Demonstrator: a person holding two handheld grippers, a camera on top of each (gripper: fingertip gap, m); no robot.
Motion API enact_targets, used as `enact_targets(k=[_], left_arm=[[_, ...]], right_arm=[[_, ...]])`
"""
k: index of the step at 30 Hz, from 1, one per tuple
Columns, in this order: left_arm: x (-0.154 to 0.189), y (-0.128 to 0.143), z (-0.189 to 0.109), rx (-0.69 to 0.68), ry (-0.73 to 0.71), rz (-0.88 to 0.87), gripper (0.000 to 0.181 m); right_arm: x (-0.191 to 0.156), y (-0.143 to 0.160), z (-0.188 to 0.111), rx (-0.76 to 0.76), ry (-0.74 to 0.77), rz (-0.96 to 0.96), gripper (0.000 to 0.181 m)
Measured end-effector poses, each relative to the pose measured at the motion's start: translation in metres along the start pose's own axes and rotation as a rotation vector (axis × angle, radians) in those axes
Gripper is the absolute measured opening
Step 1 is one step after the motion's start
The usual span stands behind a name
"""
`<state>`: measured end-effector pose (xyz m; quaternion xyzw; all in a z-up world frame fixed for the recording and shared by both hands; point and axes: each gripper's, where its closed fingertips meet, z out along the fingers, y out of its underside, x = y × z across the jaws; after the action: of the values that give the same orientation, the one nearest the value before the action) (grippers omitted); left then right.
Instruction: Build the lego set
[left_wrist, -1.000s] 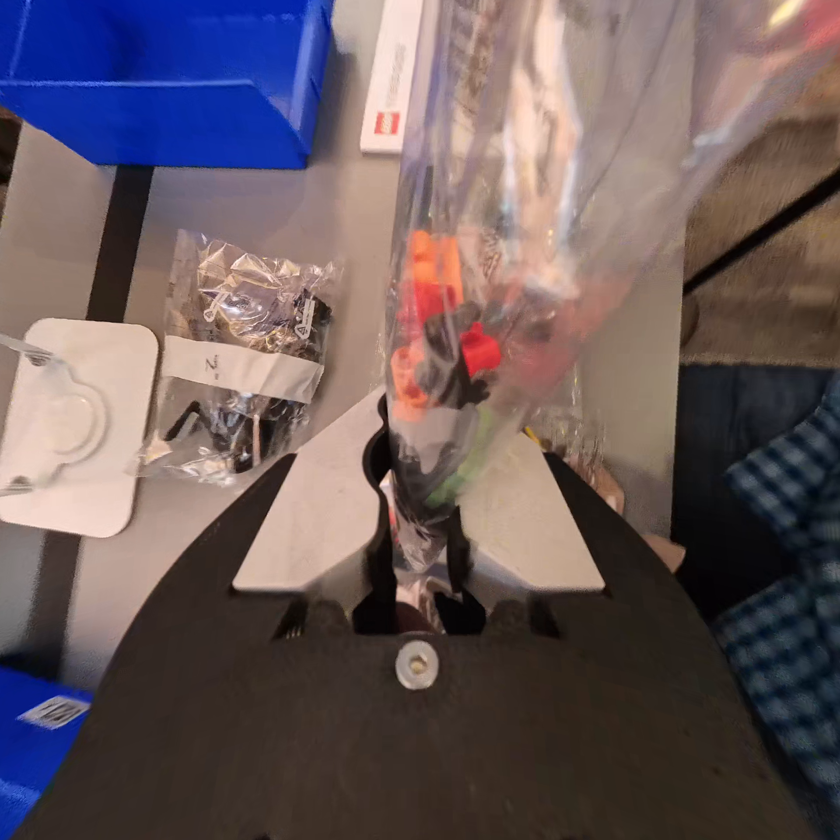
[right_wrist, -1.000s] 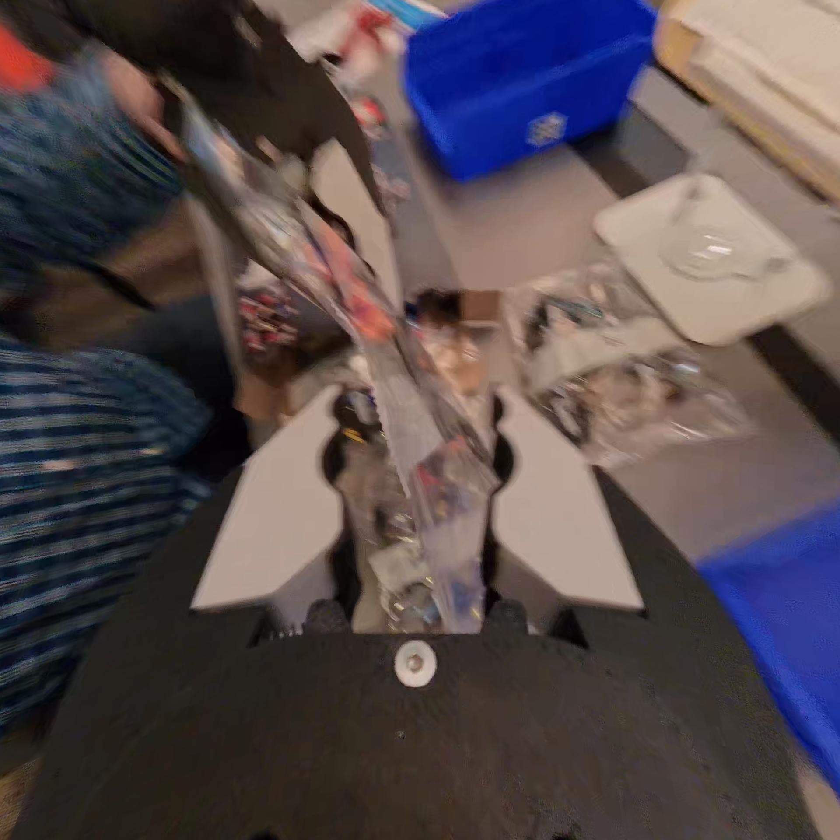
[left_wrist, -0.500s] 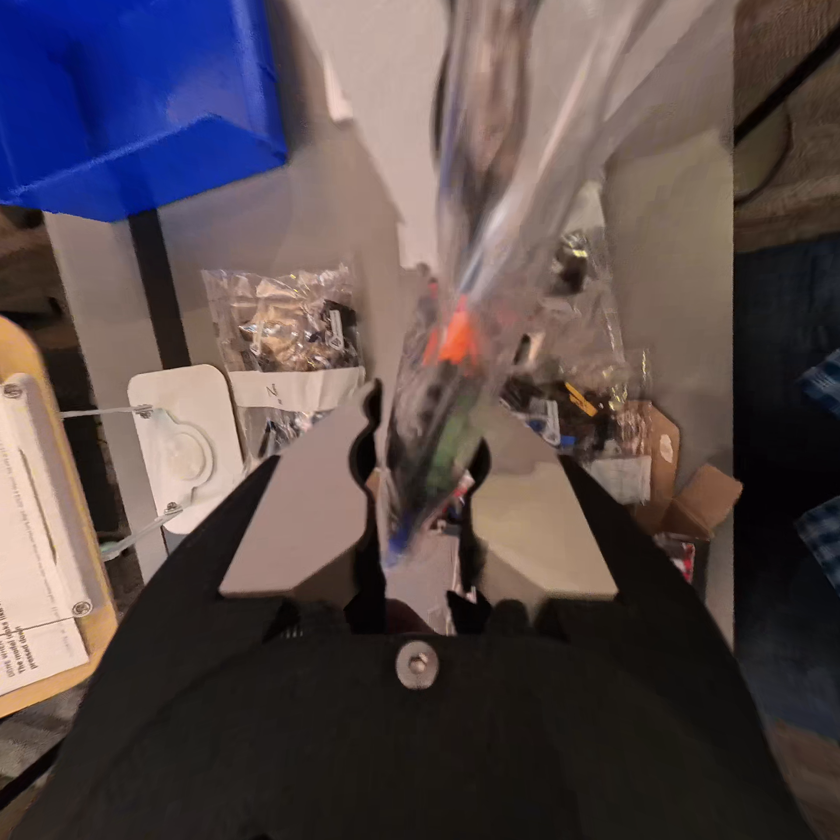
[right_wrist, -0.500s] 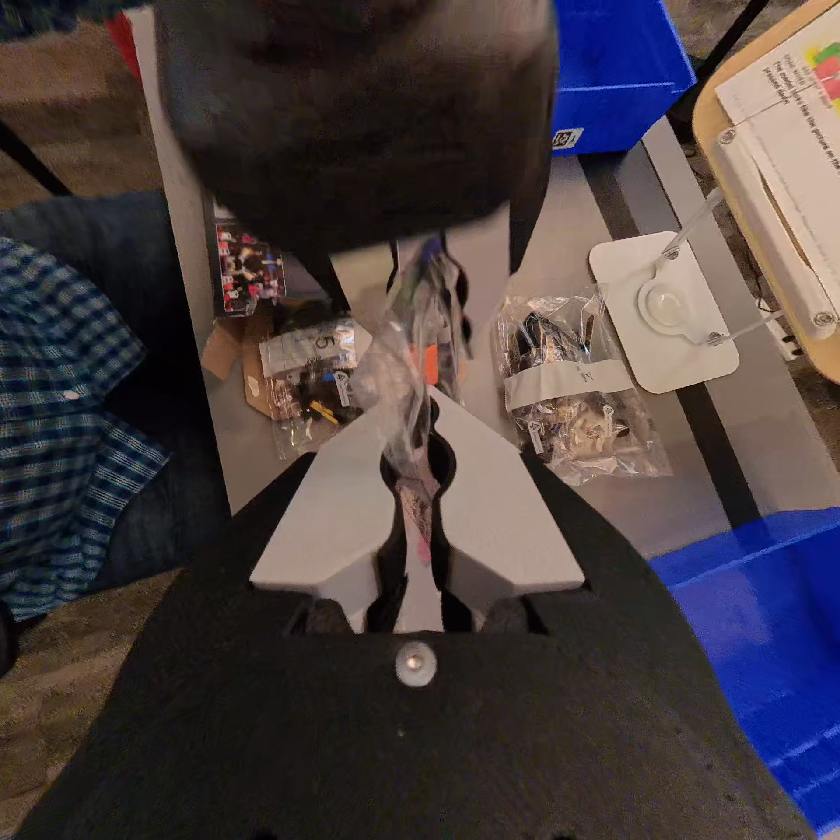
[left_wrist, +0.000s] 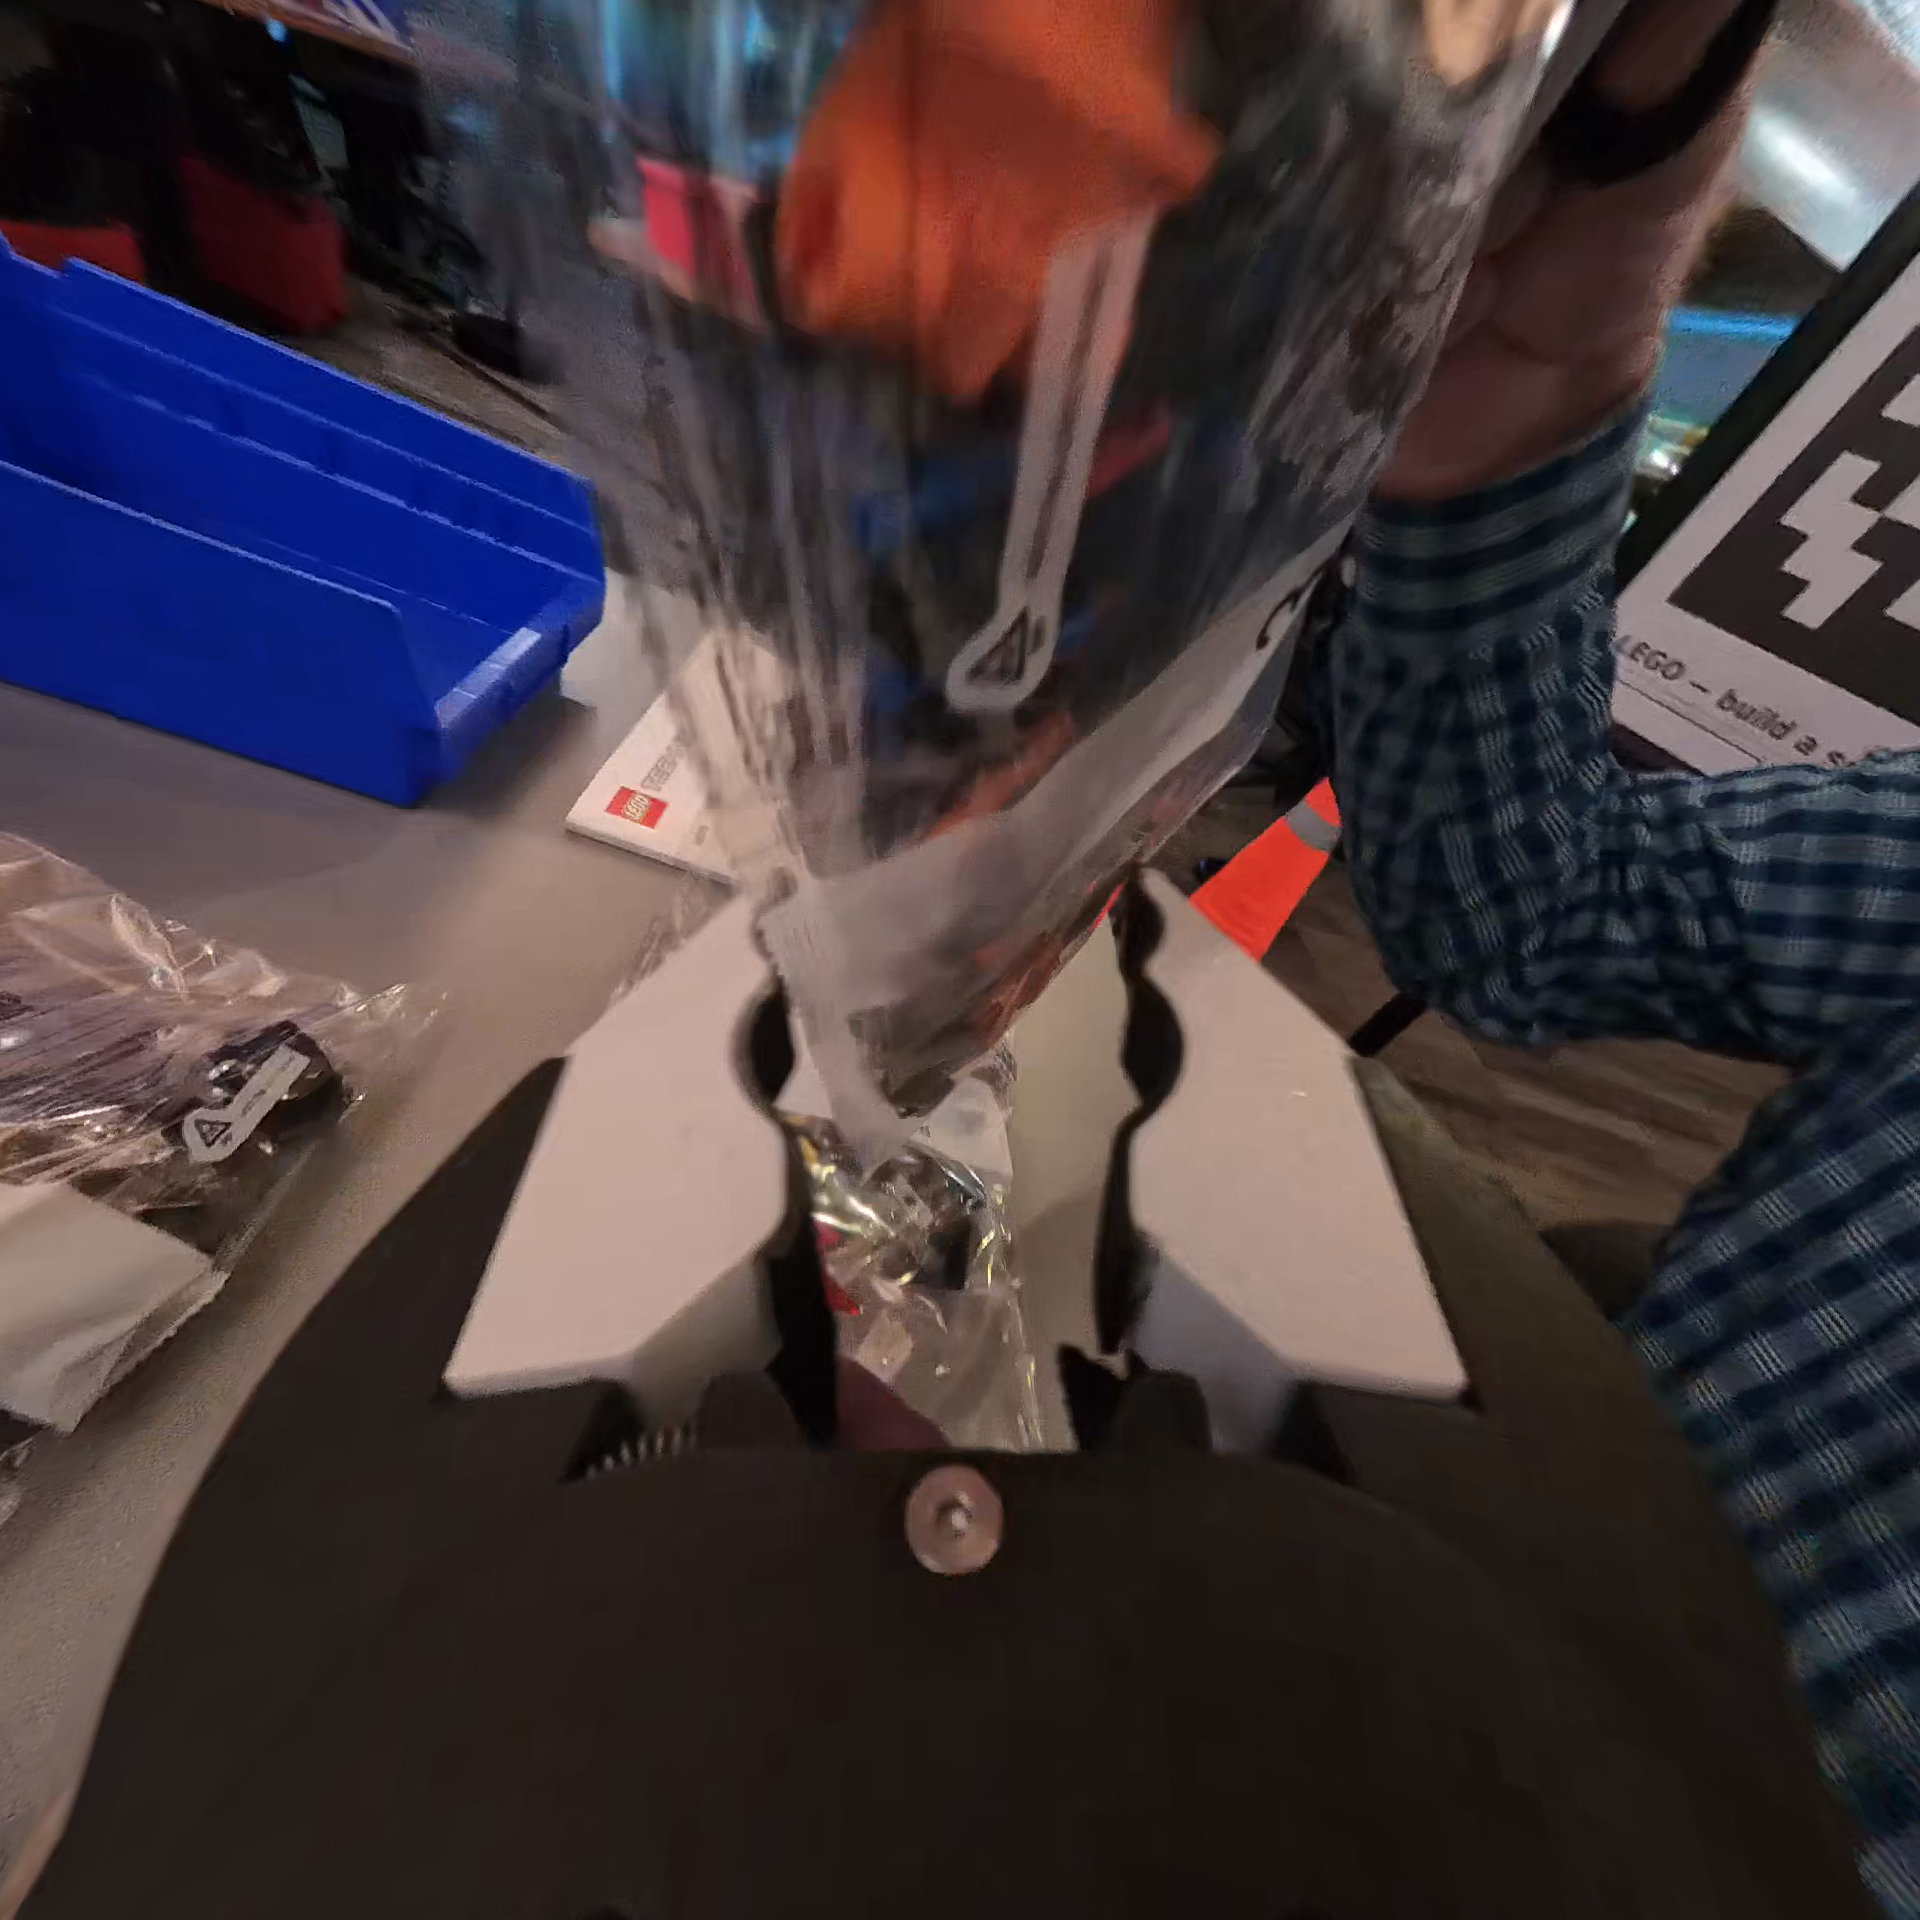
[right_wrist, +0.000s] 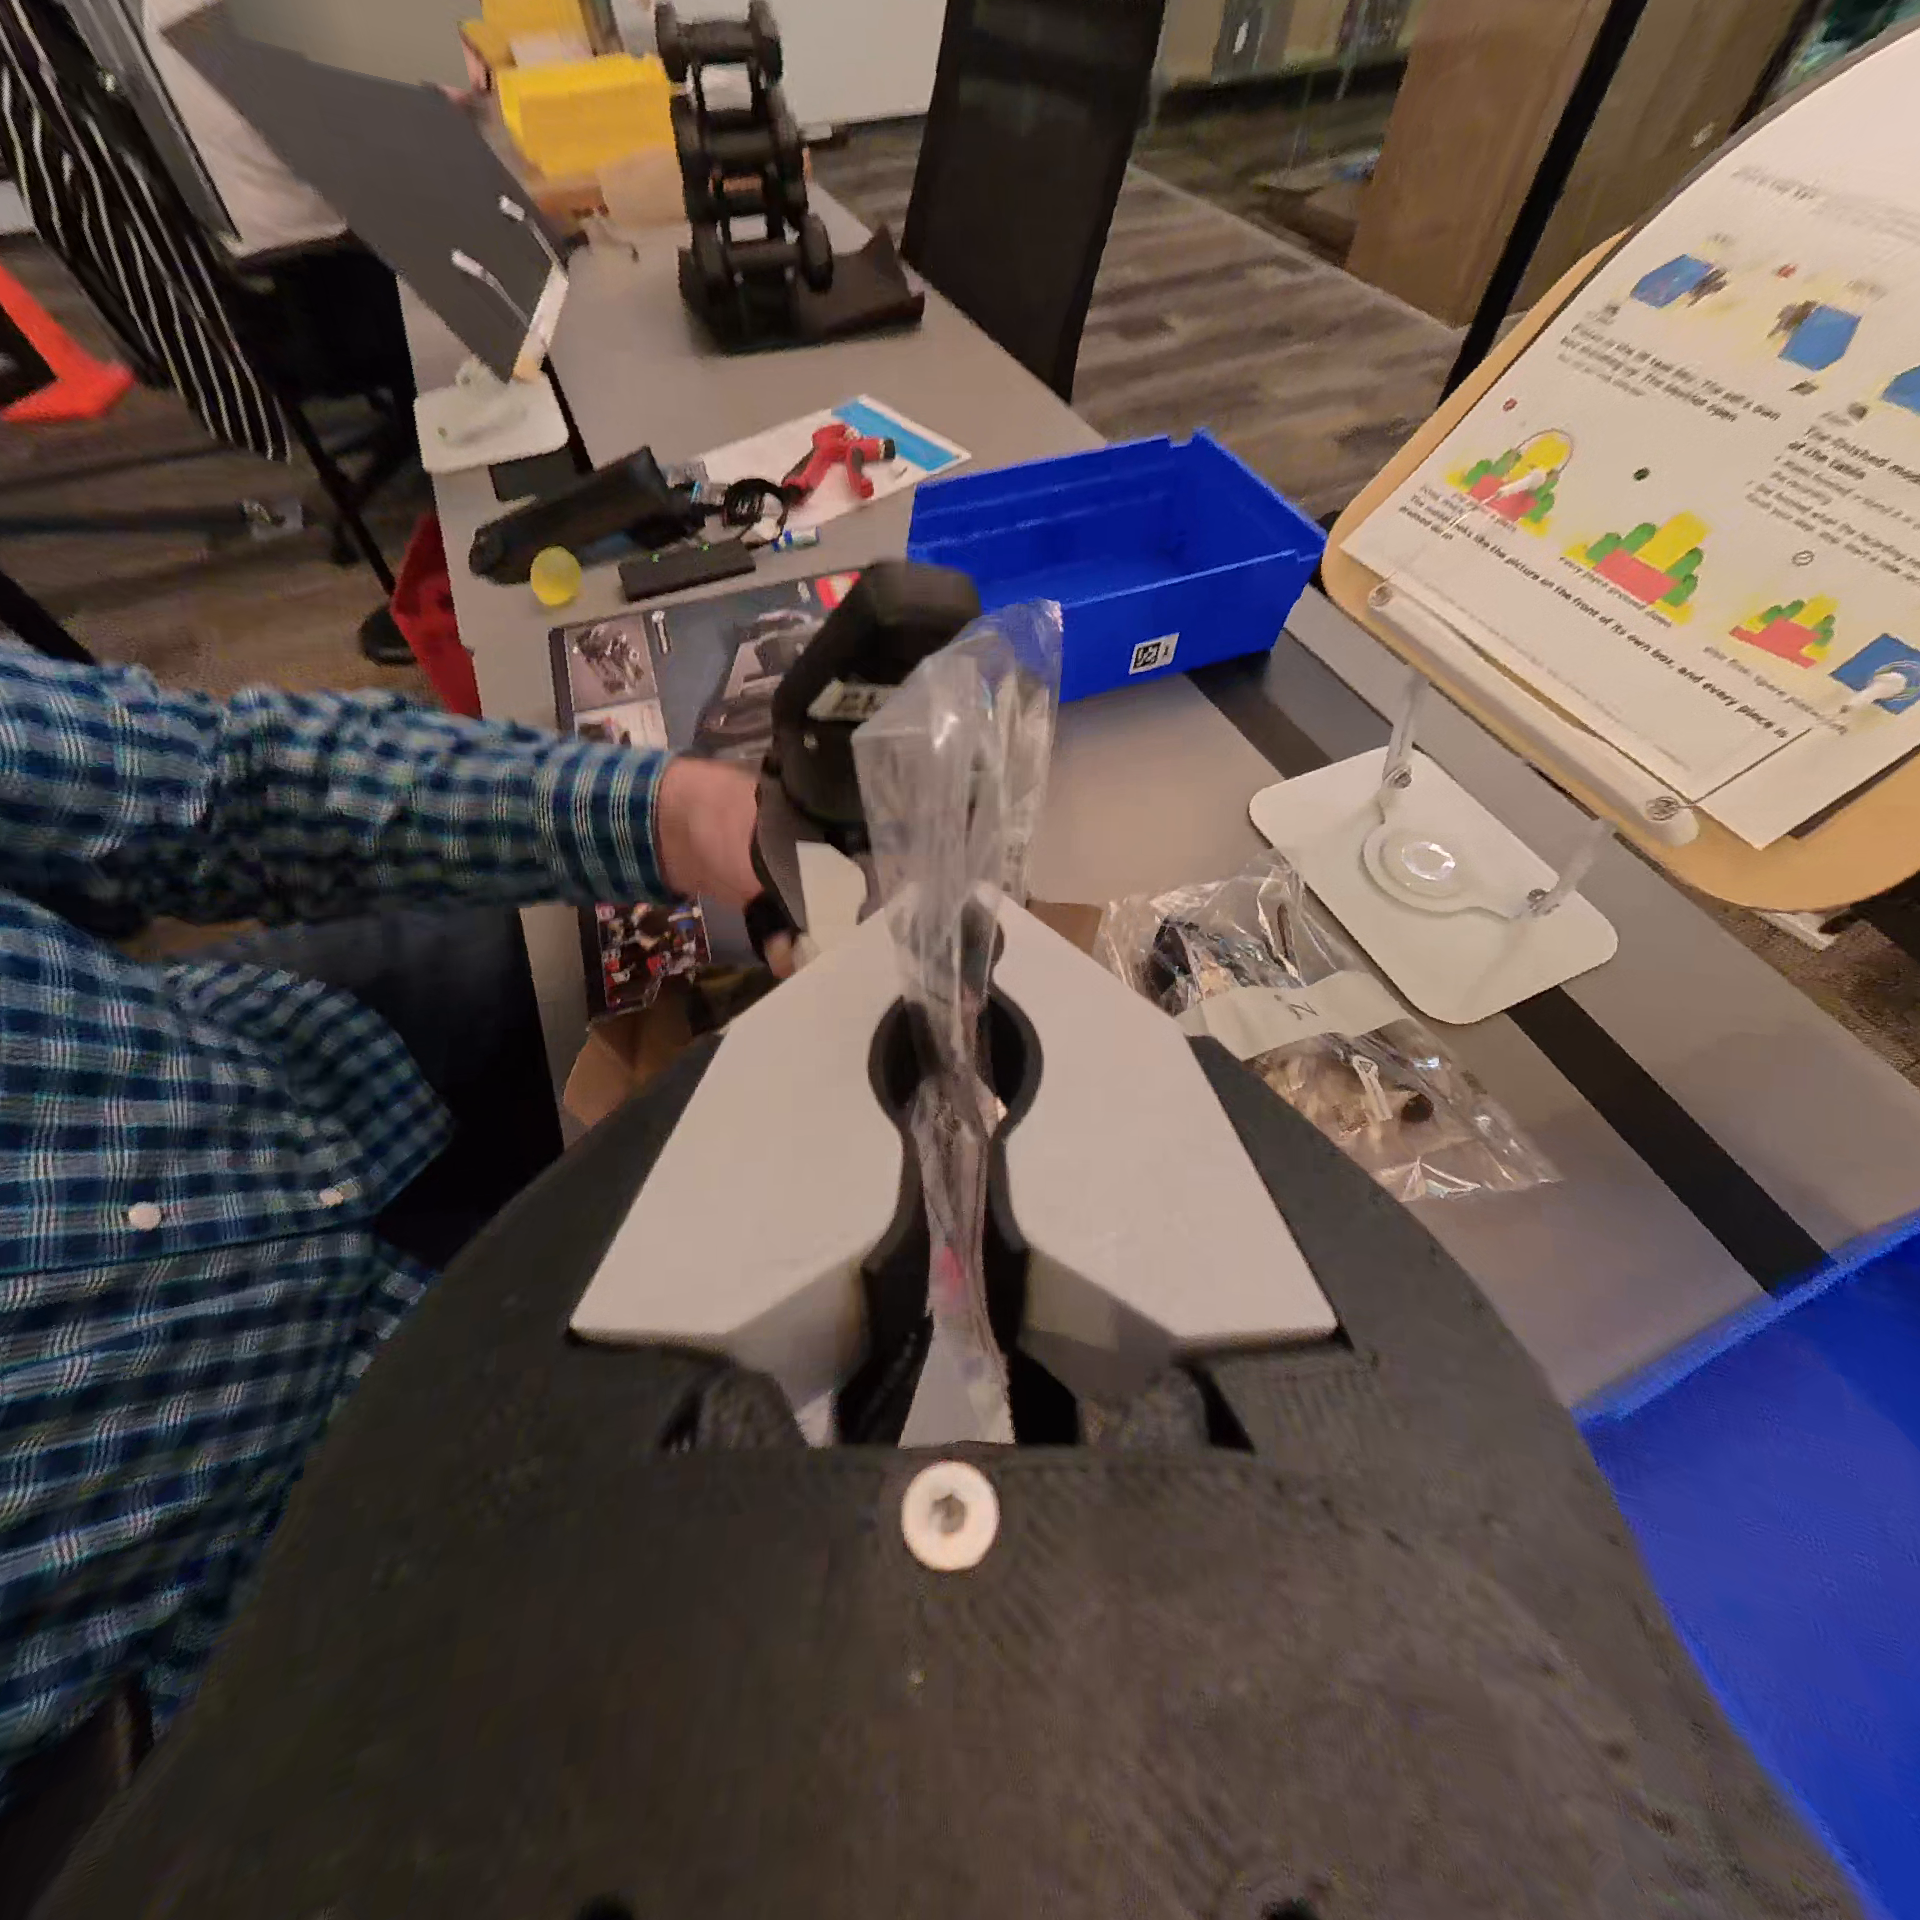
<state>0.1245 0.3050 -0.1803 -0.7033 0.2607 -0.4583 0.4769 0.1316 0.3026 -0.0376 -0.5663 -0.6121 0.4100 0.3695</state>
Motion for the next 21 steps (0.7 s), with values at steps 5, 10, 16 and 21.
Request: enact_targets(k=[5, 10, 16, 21], left_arm=[[-0.004, -0.011, 0.006, -0.003, 0.055, 0.026, 0.013], [-0.016, -0.003, 0.002, -0.310, 0.039, 0.085, 0.010], [-0.018, 0.009, -0.011, -0.751, 0.160, 0.061, 0.009], [-0.037, 0.034, -0.007, -1.056, 0.224, 0.061, 0.009]], right_arm=[[0.012, 0.007, -0.020, 0.091, 0.059, 0.076, 0.000], [0.021, 0.048, -0.039, 0.172, 0.142, 0.208, 0.000], [0.009, 0.104, -0.044, 0.401, 0.229, 0.458, 0.000], [0.001, 0.175, -0.029, 0.545, 0.320, 0.677, 0.000]])
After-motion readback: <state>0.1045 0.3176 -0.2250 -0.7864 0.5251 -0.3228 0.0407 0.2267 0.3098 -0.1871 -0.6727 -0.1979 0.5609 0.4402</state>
